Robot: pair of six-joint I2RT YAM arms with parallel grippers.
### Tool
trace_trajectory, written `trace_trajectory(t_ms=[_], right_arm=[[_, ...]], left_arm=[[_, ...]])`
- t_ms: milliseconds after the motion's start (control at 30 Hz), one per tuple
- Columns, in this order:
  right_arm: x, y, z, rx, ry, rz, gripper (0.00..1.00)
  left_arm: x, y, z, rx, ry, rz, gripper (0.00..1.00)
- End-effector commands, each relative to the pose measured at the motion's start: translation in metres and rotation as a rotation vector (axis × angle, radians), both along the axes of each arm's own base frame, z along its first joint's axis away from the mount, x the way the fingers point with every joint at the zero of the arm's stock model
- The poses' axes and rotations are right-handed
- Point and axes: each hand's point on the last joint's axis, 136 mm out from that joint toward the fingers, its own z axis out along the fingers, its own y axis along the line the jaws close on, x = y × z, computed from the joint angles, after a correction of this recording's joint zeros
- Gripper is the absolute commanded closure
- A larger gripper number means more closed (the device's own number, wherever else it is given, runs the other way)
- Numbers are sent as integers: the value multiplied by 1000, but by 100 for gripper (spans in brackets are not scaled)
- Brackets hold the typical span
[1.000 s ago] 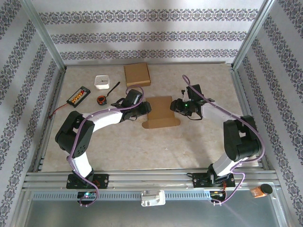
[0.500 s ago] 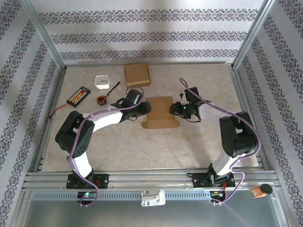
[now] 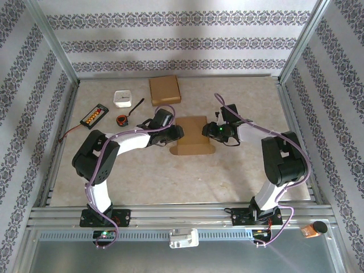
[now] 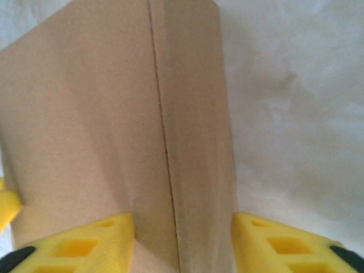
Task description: Fold the paper box
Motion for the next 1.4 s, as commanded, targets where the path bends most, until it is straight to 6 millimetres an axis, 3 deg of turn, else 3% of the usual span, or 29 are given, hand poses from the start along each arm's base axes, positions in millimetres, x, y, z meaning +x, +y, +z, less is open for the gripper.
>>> trace_trajectory(t_ms=[0,167,367,500,733,1033,1267,1367], right_arm=[[-6,2,-12,-3,29,12,58],[2,4,-8,115,37,-17,69],[6,-4,-17,145,42,-14,77],[10,-8,-19,192,34,1,78],[18,-19,-28,275,47,-14,81],[16,-27,-38,286,72,-43,83],[18,-46,-41,268,82,-119,83],[19,-45,-40,272,82,-116,83]], left_arm=[[2,-3,-1,-28,8,-1,63],[7,0,16,-38,-41,26,62],[16,14,47,-40,-140,75,36],[17,25,55,-64,-165,110,28],[20,21,47,-148,-130,105,25],[42,-13,50,-382,-167,68,25],[44,1,31,-328,-142,148,25],[45,-5,29,-372,-131,139,25]])
